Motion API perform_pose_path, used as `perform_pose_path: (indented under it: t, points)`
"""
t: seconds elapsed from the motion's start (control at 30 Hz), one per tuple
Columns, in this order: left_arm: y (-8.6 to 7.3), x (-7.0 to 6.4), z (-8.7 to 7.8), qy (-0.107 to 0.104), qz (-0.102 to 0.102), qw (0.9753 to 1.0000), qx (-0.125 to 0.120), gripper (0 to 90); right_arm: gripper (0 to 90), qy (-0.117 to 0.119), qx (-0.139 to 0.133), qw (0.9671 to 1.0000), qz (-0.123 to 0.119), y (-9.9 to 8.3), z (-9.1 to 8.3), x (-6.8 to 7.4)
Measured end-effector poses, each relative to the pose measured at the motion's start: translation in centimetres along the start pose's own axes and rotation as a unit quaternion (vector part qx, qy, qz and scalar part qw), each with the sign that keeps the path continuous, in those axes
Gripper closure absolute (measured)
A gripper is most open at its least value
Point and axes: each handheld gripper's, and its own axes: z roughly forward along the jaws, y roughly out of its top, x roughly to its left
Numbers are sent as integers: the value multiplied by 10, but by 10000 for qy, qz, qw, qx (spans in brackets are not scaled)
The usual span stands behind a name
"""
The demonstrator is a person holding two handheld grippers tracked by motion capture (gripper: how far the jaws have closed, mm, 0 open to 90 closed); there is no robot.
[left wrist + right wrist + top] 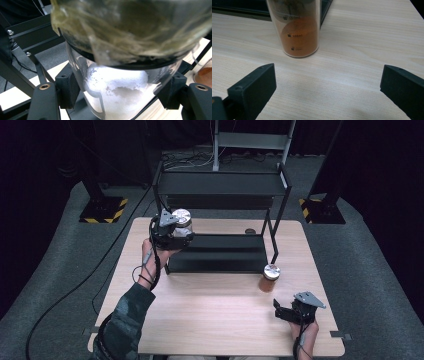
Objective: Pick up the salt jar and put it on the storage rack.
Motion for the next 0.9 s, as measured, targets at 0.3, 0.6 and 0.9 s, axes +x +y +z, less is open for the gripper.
perform_pose_path:
  t: [0.3, 0.6, 0.9]
  points:
    - [7, 5, 2, 4, -47, 10000, 6, 304, 0, 2, 6, 10000, -7, 0, 0, 0]
    - [18, 7, 1, 29, -10, 10000, -25, 304, 0, 7, 12, 10000, -6, 0, 0, 0]
    - [30, 9, 1, 56, 10, 10000, -22, 304, 0, 11, 24, 10000, -6, 1, 0, 0]
